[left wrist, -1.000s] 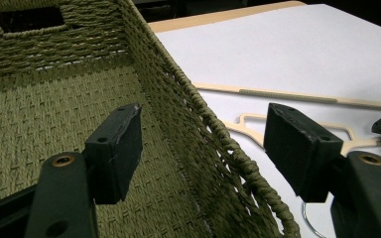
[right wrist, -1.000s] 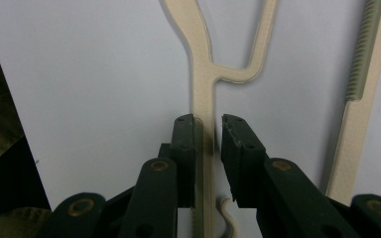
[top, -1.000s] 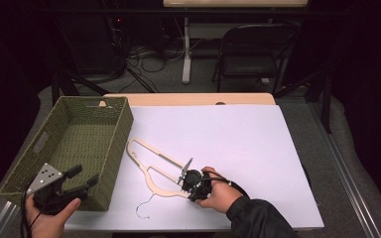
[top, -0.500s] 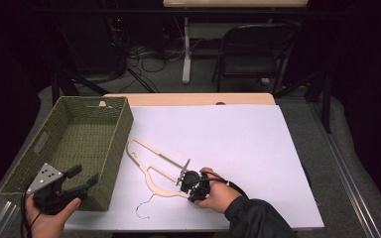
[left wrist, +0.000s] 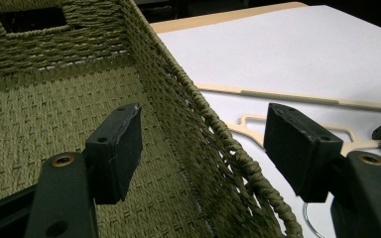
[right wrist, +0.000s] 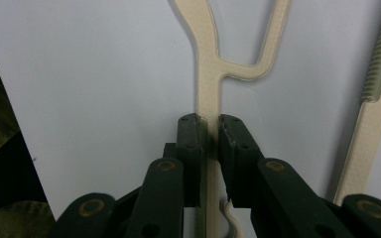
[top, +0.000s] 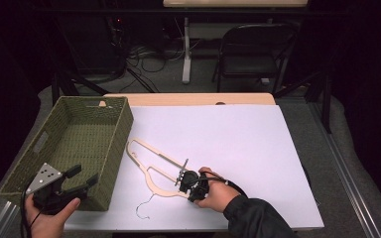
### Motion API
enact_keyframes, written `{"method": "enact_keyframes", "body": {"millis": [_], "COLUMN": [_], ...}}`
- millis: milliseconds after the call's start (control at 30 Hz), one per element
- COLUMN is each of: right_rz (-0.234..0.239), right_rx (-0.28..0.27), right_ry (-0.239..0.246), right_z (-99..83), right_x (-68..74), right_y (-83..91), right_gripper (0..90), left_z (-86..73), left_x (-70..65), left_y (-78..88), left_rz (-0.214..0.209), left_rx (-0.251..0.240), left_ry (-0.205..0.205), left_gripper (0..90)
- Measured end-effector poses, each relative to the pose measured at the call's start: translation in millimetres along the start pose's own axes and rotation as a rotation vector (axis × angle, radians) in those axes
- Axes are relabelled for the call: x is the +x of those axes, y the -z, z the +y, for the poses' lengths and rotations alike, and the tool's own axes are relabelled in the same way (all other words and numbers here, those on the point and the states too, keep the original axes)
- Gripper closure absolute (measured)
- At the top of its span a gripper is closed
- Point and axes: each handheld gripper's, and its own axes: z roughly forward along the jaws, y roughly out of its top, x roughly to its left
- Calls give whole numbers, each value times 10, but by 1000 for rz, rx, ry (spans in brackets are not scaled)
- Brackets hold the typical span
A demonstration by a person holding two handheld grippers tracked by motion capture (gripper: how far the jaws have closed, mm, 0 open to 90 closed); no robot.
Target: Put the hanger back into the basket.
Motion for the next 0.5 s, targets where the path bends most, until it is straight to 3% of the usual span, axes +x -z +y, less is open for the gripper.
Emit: {"method": "enact_keyframes", "body": {"millis": [500], "right_rz": [-6], "right_rx": [-40], "right_ry": [16], "right_z": [-70], "right_x": [21], "right_y": [25], "right_gripper": [804], "left_z": [22], "left_x": [-44], "left_y": [18], "left_rz": [-8], "left_rx": [-9], "left_ry": [-15], "left_gripper": [316]}}
